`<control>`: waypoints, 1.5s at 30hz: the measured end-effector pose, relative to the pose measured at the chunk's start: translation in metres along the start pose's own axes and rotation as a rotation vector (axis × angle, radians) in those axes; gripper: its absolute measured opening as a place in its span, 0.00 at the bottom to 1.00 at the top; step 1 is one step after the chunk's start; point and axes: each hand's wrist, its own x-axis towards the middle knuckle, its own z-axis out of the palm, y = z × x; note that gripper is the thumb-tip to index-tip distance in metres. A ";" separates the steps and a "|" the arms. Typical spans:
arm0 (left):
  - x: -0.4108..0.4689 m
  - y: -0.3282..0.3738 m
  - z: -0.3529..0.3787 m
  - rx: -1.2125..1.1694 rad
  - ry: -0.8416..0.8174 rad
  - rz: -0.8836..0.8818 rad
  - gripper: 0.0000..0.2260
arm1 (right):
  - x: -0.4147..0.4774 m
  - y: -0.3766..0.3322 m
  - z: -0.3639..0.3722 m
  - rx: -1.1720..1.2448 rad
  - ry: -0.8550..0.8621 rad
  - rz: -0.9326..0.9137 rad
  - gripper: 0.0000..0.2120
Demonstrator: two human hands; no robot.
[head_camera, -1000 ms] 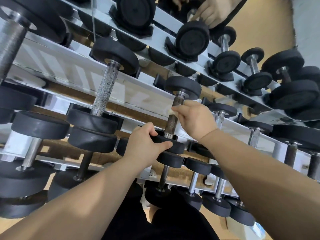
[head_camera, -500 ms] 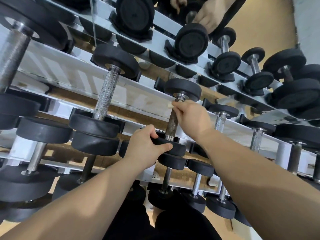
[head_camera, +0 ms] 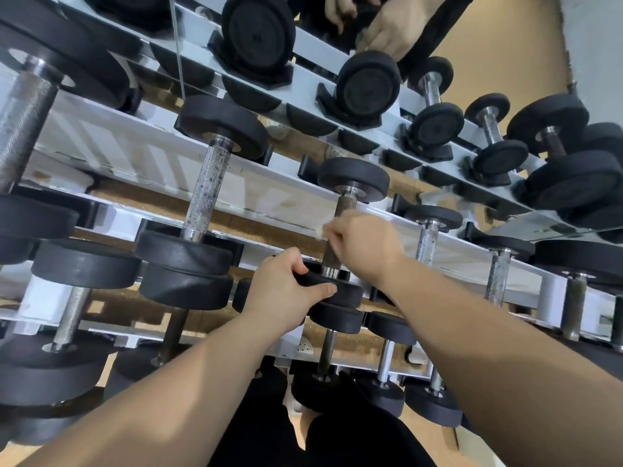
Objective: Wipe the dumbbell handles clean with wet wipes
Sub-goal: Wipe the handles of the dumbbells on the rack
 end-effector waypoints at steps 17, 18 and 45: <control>-0.001 0.006 0.002 0.047 0.053 -0.052 0.19 | -0.016 0.019 0.019 0.163 0.099 -0.133 0.11; -0.002 0.007 0.002 0.039 0.053 -0.073 0.19 | -0.011 0.022 0.019 0.165 0.158 -0.090 0.12; -0.027 0.064 0.059 0.528 0.417 -0.328 0.27 | -0.011 0.040 0.076 1.148 0.256 0.016 0.02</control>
